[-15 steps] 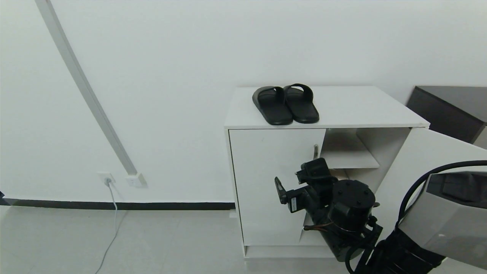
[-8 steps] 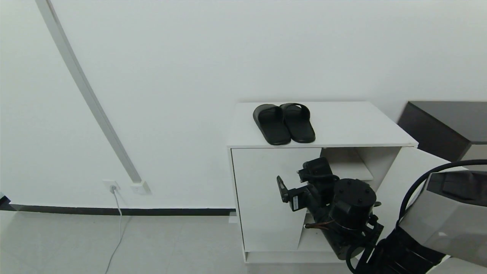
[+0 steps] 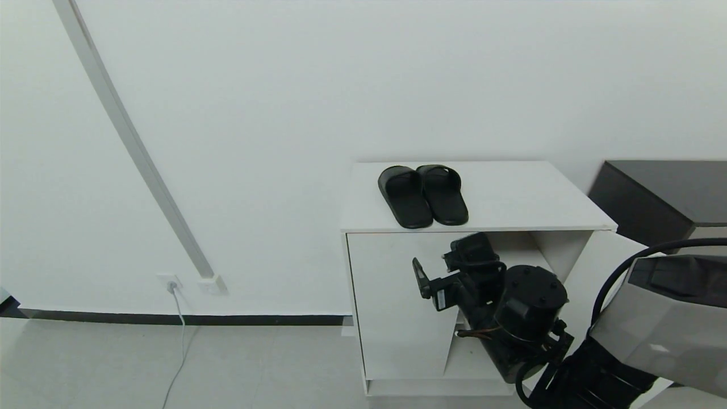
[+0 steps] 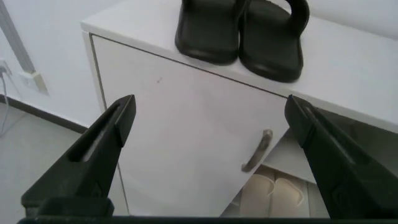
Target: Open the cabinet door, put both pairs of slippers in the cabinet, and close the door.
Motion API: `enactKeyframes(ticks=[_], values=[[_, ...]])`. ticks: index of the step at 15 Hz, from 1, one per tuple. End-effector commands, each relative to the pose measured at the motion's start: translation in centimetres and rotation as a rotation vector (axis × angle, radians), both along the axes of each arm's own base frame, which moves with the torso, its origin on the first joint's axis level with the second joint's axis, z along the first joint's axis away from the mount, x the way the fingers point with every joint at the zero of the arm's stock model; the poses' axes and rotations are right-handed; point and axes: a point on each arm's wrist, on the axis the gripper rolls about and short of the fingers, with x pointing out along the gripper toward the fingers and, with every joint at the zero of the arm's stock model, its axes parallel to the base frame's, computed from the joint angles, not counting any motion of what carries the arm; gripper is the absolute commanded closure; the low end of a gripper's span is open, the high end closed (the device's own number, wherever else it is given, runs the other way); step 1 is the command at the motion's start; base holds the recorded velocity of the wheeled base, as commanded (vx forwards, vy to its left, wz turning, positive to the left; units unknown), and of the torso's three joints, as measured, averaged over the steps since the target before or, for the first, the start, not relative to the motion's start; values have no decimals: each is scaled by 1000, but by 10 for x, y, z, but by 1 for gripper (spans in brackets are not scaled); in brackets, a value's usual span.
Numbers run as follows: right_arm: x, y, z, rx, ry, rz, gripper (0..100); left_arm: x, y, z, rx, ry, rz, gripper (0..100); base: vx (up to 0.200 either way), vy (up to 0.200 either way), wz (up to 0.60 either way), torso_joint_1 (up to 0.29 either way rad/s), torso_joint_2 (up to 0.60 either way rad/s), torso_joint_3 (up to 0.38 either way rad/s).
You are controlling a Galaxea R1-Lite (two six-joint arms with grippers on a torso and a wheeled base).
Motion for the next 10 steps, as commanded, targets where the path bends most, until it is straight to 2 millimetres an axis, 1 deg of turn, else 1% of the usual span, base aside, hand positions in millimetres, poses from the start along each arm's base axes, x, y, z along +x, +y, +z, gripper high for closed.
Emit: enactKeyframes(ticks=[1, 3, 4, 5, 7, 9, 10], values=[[12, 4, 11, 10, -8, -25, 0, 0, 0, 0, 0, 1, 0, 100, 0, 0, 0, 0, 0, 0], [23, 6, 25, 7, 51, -40, 0, 0, 0, 0, 3, 3, 0, 100, 0, 0, 0, 0, 0, 0], [26, 7, 37, 15, 88, -57, 0, 0, 0, 0, 0, 3, 2, 100, 0, 0, 0, 0, 0, 0], [25, 6, 51, 8, 143, -95, 0, 0, 0, 0, 0, 0, 2, 100, 0, 0, 0, 0, 0, 0], [24, 5, 81, 31, 220, -111, 0, 0, 0, 0, 1, 1, 2, 100, 0, 0, 0, 0, 0, 0], [23, 5, 106, 58, 258, -128, 0, 0, 0, 0, 1, 3, 2, 100, 0, 0, 0, 0, 0, 0], [25, 5, 121, 101, 256, -136, 0, 0, 0, 0, 1, 3, 2, 100, 0, 0, 0, 0, 0, 0]])
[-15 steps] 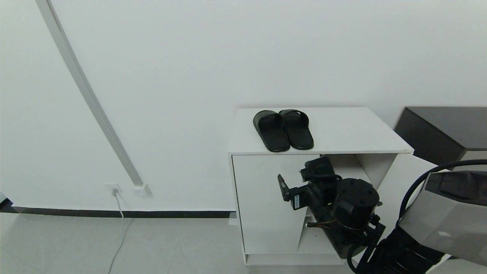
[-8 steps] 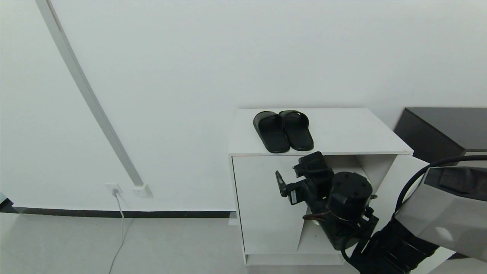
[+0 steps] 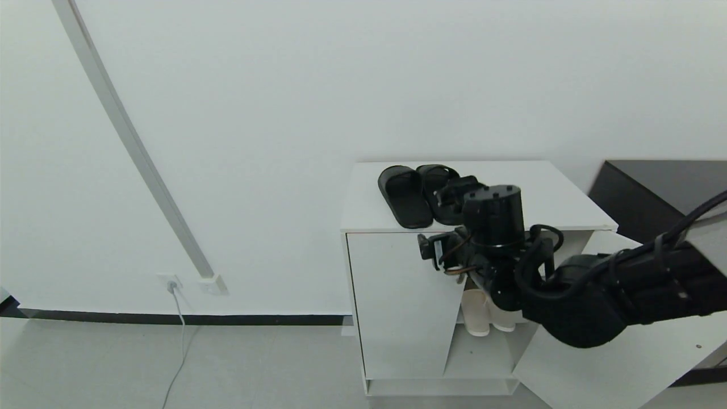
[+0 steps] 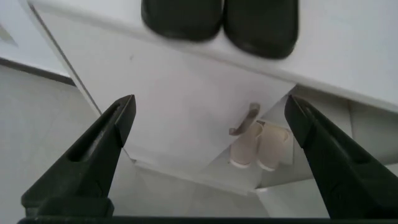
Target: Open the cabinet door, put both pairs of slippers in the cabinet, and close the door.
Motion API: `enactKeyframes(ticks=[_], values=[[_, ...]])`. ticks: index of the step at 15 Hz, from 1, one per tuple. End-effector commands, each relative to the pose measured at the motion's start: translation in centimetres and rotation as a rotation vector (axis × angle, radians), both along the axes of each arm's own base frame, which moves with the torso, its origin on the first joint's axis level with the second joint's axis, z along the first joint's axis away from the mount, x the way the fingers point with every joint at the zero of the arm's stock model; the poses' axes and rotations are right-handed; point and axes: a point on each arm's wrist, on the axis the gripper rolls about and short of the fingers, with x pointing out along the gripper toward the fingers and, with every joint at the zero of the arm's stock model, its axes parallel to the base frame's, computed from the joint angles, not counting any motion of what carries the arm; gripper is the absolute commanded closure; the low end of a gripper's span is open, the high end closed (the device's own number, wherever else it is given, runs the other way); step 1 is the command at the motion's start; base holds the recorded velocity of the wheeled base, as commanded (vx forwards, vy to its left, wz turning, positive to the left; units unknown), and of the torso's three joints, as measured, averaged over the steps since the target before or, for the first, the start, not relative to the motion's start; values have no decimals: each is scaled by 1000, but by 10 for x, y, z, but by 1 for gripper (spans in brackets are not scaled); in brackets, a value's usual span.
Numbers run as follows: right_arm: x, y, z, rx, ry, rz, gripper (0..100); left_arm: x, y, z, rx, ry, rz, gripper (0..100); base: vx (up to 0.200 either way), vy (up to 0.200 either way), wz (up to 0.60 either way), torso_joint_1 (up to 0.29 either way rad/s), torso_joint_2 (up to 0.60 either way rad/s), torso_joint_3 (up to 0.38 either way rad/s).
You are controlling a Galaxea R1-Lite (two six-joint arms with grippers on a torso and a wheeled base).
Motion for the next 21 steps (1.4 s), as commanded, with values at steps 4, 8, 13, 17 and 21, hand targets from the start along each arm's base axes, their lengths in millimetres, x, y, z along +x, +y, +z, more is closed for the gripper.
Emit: enactKeyframes(ticks=[4, 8, 13, 17, 21], values=[[2, 2, 26, 127, -70, -49, 0, 0, 0, 0, -1, 2, 0, 100, 0, 0, 0, 0, 0, 0], [3, 2, 13, 117, -86, -39, 0, 0, 0, 0, -1, 1, 0, 100, 0, 0, 0, 0, 0, 0], [4, 2, 5, 105, -67, -39, 0, 0, 0, 0, -1, 1, 0, 100, 200, 0, 0, 0, -2, 3], [6, 5, 0, 107, -51, -9, 0, 0, 0, 0, -1, 1, 0, 100, 200, 0, 0, 12, 5, 2], [19, 6, -16, 97, -20, 40, 0, 0, 0, 0, -1, 1, 0, 100, 100, 0, 0, 2, 1, 2]])
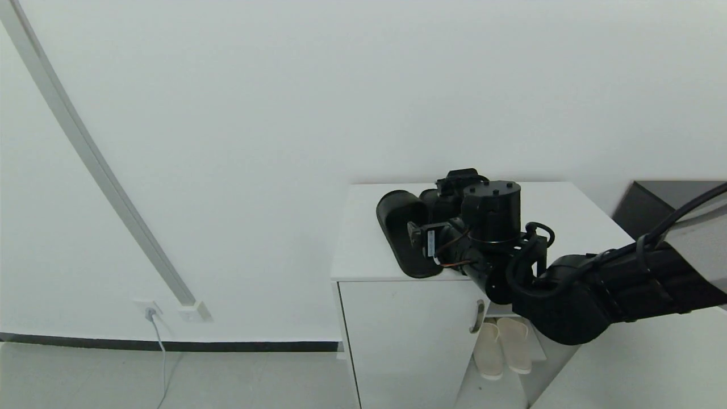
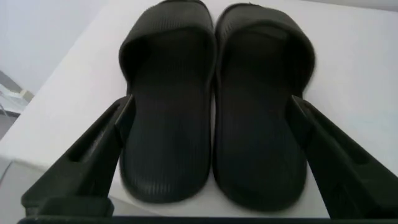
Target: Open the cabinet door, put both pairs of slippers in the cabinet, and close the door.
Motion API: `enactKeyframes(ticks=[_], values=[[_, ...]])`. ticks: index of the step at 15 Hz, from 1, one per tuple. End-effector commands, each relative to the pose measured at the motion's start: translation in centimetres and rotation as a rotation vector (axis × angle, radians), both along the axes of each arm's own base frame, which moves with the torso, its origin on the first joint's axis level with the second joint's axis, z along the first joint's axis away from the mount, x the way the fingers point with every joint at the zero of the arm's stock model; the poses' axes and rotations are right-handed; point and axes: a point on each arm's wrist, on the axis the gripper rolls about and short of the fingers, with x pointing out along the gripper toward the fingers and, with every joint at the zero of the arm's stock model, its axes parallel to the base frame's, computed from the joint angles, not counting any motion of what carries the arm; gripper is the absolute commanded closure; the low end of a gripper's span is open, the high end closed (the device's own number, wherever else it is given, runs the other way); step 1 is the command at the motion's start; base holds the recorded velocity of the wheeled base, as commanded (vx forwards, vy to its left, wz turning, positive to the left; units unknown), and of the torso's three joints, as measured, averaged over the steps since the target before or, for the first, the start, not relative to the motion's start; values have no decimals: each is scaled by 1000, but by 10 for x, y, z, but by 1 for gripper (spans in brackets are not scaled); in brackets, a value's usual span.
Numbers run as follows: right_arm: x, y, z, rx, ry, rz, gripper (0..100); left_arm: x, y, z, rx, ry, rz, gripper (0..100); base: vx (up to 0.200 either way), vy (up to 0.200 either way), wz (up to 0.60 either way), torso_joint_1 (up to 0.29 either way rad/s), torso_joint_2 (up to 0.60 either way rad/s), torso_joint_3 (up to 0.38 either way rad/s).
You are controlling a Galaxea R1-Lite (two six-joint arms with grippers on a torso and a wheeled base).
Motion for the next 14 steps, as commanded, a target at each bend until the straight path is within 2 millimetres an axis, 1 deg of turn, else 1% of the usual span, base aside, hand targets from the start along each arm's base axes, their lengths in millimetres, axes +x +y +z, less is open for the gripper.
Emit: enactKeyframes(ticks=[1, 3, 6, 8, 11, 14], values=[[11, 1, -16, -15, 24, 13, 0, 0, 0, 0, 0, 1, 0, 100, 0, 0, 0, 0, 0, 0], [29, 0, -22, -9, 16, -1, 0, 0, 0, 0, 0, 1, 0, 100, 0, 0, 0, 0, 0, 0], [48, 4, -24, 3, -2, -3, 0, 0, 0, 0, -1, 1, 0, 100, 0, 0, 0, 0, 0, 0], [62, 5, -27, -19, -20, -9, 0, 0, 0, 0, -1, 1, 0, 100, 0, 0, 0, 0, 0, 0], [78, 11, -31, -34, -42, -3, 0, 0, 0, 0, -3, 1, 0, 100, 0, 0, 0, 0, 0, 0], [95, 13, -31, -42, -36, -19, 0, 0, 0, 0, -3, 1, 0, 100, 0, 0, 0, 0, 0, 0]])
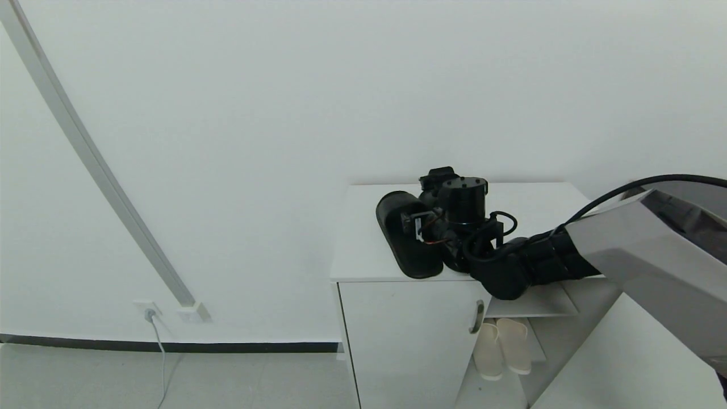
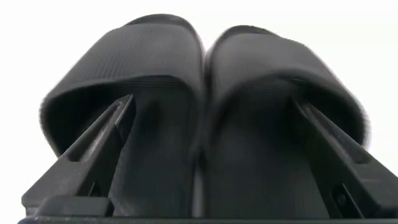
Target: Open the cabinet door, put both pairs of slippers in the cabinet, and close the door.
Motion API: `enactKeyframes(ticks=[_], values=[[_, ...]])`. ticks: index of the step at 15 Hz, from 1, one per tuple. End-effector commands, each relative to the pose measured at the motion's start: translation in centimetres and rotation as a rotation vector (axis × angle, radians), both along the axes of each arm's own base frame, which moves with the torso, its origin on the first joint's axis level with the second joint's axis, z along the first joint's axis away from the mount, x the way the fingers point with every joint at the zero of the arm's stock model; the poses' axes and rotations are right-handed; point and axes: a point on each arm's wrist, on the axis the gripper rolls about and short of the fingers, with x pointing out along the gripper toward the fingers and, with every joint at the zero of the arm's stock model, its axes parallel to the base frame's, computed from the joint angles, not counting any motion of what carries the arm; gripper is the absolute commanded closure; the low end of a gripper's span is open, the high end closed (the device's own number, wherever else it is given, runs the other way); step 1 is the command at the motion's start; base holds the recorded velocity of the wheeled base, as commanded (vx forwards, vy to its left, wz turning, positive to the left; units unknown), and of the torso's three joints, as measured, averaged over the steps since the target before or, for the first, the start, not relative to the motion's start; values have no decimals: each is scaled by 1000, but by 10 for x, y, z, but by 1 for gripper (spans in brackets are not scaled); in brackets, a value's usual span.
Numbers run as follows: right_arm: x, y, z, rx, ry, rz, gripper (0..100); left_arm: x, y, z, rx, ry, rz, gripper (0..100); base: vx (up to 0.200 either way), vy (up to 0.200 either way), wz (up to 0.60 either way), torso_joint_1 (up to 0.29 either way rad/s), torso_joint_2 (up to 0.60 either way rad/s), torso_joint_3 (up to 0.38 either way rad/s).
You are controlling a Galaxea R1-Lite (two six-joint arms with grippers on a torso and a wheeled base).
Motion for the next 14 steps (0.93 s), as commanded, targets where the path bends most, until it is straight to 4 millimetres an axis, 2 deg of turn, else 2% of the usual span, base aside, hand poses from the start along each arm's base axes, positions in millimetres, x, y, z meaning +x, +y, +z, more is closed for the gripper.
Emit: enactKeyframes(ticks=[1, 4, 5, 14], values=[[13, 4, -8, -1, 0, -10, 0, 0, 0, 0, 0, 1, 0, 100, 0, 0, 0, 0, 0, 0], [17, 6, -9, 4, -2, -3, 0, 0, 0, 0, 0, 1, 0, 100, 0, 0, 0, 0, 0, 0], [18, 6, -9, 6, -4, 0, 100, 0, 0, 0, 0, 1, 0, 100, 0, 0, 0, 0, 0, 0], [13, 4, -2, 19, -11, 0, 100, 0, 0, 0, -5, 1, 1, 100, 0, 0, 0, 0, 0, 0]])
